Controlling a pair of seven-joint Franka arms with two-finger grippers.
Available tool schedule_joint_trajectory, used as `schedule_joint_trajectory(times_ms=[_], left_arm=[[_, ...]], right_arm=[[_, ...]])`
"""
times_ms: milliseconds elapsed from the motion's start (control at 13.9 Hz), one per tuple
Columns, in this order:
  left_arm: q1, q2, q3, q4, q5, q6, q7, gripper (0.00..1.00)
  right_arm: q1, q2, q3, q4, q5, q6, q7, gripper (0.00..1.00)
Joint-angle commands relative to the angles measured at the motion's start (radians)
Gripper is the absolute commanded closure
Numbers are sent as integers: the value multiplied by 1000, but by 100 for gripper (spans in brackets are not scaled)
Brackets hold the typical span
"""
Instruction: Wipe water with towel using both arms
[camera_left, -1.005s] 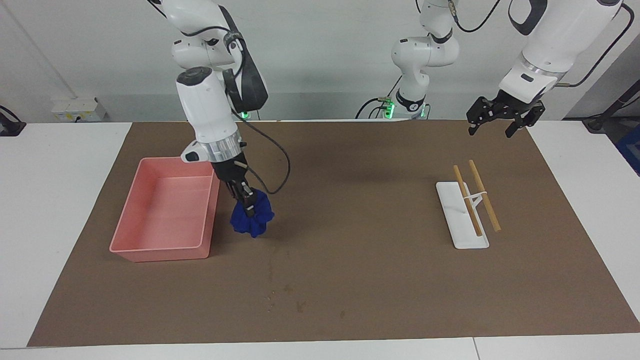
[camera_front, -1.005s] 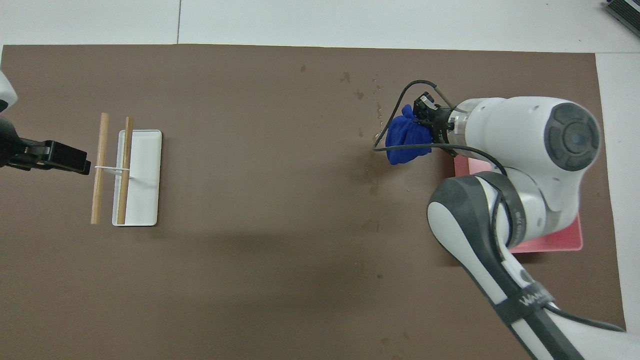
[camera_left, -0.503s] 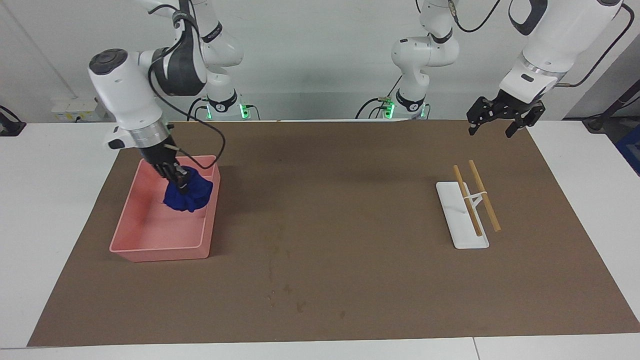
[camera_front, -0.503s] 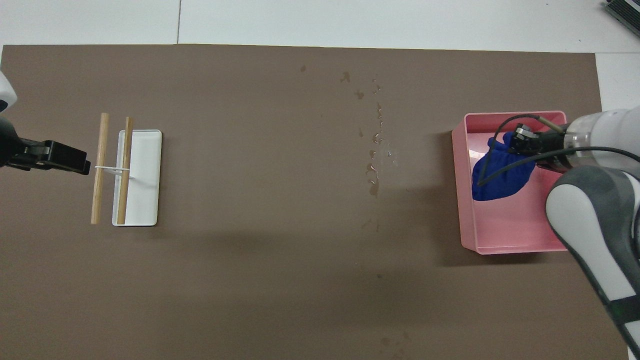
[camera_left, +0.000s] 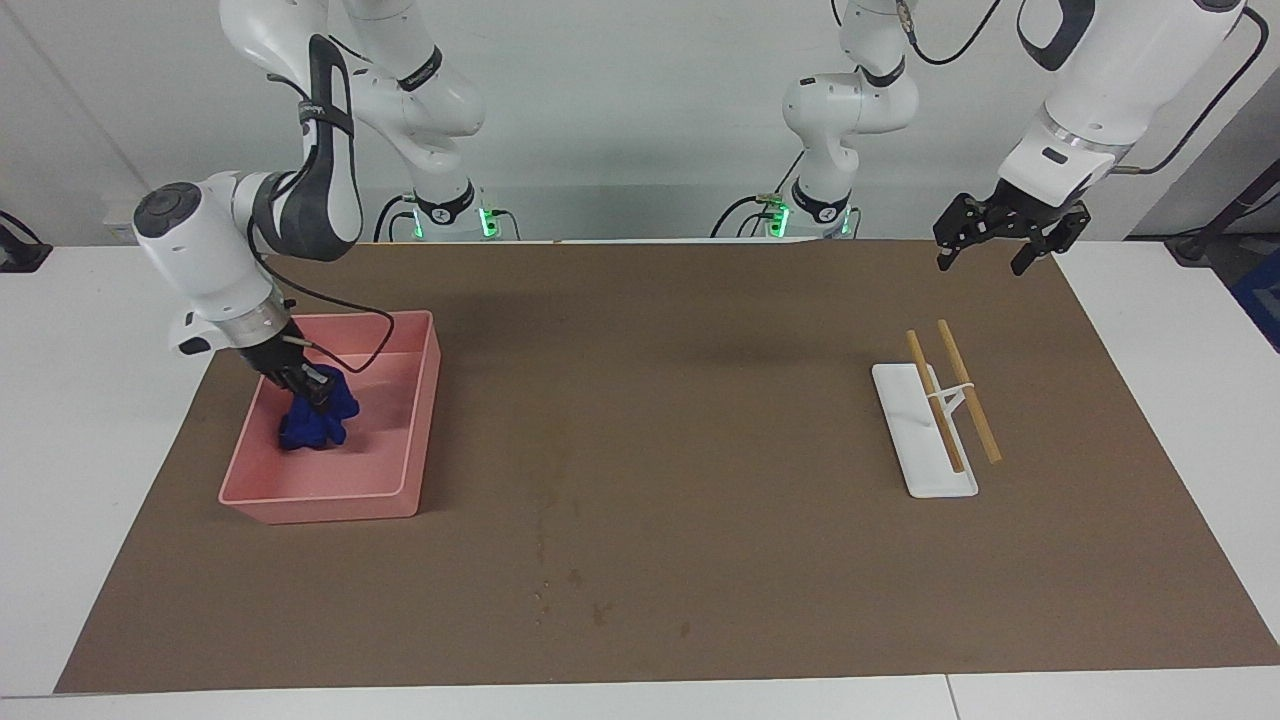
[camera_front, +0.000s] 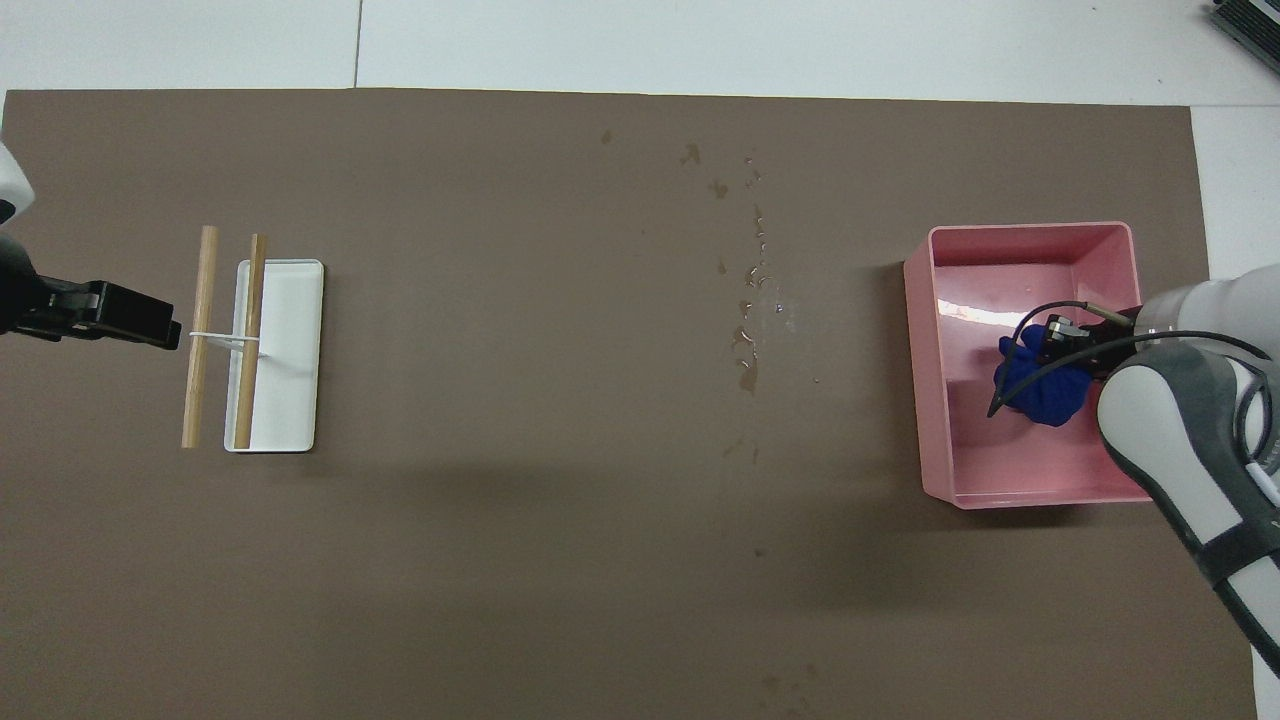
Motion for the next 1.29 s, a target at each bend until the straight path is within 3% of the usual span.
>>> schedule_joint_trajectory(times_ms=[0, 144, 215, 503, 718, 1077, 1221], left_arm=[[-7, -18, 7, -22, 13, 6, 11, 0], [-7, -18, 7, -22, 13, 8, 11, 0], [-7, -18, 7, -22, 13, 6, 11, 0], [-7, -18, 7, -22, 13, 8, 11, 0], [-7, -19, 7, -22, 13, 8, 11, 0], [-7, -18, 7, -22, 13, 8, 11, 0], [-7, -19, 7, -22, 13, 8, 11, 0]], right_arm=[[5, -67, 7, -36, 0, -105, -27, 93], [-4, -68, 5, -27, 0, -158, -27, 40], [-3, -74, 5, -7, -4, -201, -27, 0], [8, -93, 8, 130, -31, -310, -81, 0], [9, -99, 14, 237, -62, -323, -97, 0], [92, -76, 27, 501, -125, -511, -83, 0], [123, -71, 27, 549, -120, -553, -65, 0]])
